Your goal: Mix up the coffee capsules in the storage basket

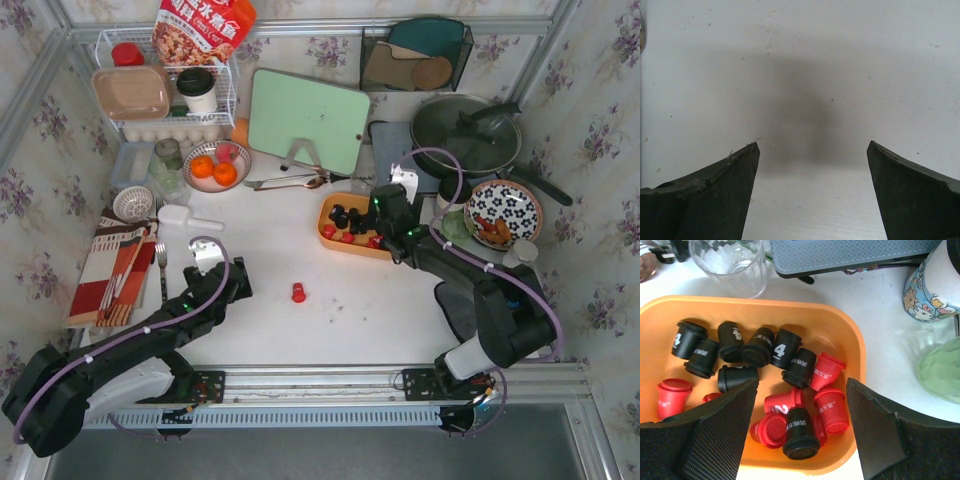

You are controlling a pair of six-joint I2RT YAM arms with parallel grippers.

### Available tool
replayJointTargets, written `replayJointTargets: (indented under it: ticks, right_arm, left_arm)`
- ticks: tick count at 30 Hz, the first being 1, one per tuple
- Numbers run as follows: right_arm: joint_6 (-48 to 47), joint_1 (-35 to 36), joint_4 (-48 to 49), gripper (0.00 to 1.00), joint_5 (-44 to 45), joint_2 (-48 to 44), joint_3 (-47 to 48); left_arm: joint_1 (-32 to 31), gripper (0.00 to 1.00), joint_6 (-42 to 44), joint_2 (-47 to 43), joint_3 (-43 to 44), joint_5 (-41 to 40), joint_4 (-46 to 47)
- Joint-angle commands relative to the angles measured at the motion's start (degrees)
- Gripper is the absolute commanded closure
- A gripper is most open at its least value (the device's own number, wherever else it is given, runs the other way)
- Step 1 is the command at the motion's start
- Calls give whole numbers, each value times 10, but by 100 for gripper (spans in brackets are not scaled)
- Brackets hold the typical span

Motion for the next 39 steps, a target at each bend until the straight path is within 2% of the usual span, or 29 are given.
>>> replayJointTargets:
  ticks: [1, 7, 19, 27, 39]
  right_arm:
    - [-13, 8, -2, 21, -33, -21, 2]
    - [-32, 83, -18, 24, -52, -38, 6]
    - [38, 216, -71, 29, -130, 3, 29]
    - [59, 264, -102, 32, -169, 61, 57]
    - [63, 291, -118, 33, -216, 136, 104]
  left_arm:
    - [1, 9, 1, 2, 3, -3, 12]
    - [1, 9, 2, 5, 4, -2, 12]
    - [1, 9, 2, 6, 5, -2, 11]
    - [1, 9, 1, 6, 4, -2, 10]
    - [2, 9, 2, 9, 7, -1, 11]
